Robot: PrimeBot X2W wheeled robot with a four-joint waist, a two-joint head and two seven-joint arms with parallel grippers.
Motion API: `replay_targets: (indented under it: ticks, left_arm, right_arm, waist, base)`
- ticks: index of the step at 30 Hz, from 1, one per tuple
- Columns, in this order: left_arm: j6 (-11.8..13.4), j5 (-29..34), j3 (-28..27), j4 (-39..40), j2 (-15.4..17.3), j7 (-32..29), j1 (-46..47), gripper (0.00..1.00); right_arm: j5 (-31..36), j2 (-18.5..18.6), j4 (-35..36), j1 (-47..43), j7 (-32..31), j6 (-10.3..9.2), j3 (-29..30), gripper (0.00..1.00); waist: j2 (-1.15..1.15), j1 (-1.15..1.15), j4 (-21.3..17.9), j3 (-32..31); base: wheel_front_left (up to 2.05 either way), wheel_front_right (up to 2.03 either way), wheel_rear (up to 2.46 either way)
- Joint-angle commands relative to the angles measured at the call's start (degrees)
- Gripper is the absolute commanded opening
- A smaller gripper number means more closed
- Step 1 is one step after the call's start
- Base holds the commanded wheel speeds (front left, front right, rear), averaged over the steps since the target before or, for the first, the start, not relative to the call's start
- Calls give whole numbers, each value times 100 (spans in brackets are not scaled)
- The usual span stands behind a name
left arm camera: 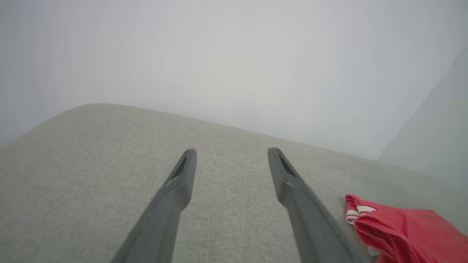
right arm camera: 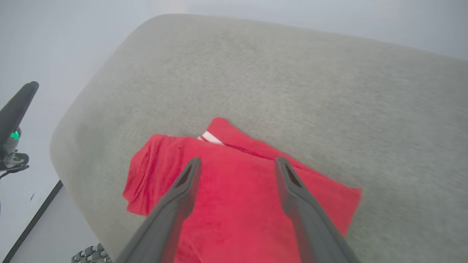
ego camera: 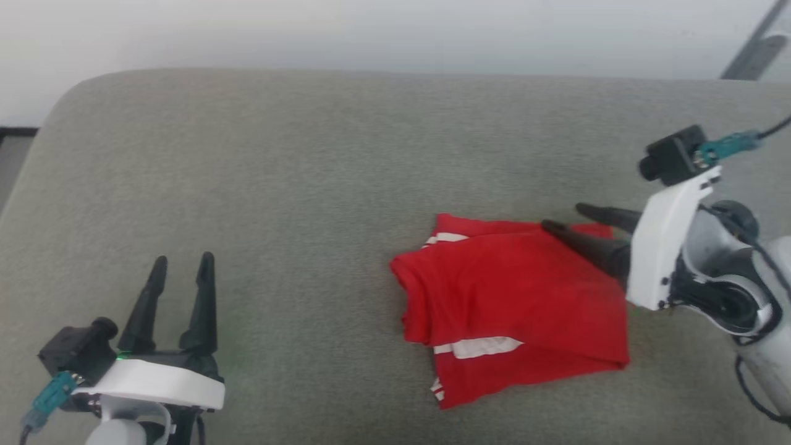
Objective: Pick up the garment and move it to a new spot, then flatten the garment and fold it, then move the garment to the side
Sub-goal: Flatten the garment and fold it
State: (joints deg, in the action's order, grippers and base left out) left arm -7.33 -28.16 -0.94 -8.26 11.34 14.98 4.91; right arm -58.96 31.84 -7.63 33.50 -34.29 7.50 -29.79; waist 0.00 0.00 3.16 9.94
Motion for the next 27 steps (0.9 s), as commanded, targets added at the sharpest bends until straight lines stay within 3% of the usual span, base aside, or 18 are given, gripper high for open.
replay_targets:
  ticks: [1, 15, 27]
  left_arm:
    - [-13, -2, -45, 19, 44, 26, -32, 100]
    - [-14, -7, -391, 87, 372, 25, -393, 100]
    - [-14, 82, -622, 109, 485, 25, -819, 100]
  right_arm:
    - [48, 42, 10, -86, 135, -3, 56, 100]
    - [566, 228, -367, -884, 2188, -3, 665, 100]
    - [1326, 107, -1232, -1243, 4079, -3, 653, 100]
  waist:
    - [0, 0, -196, -49]
    - [0, 0, -1045, -334]
    - [0, 0, -1236, -804]
  base:
    - [0, 0, 0]
    - [0, 0, 0]
    - [0, 0, 0]
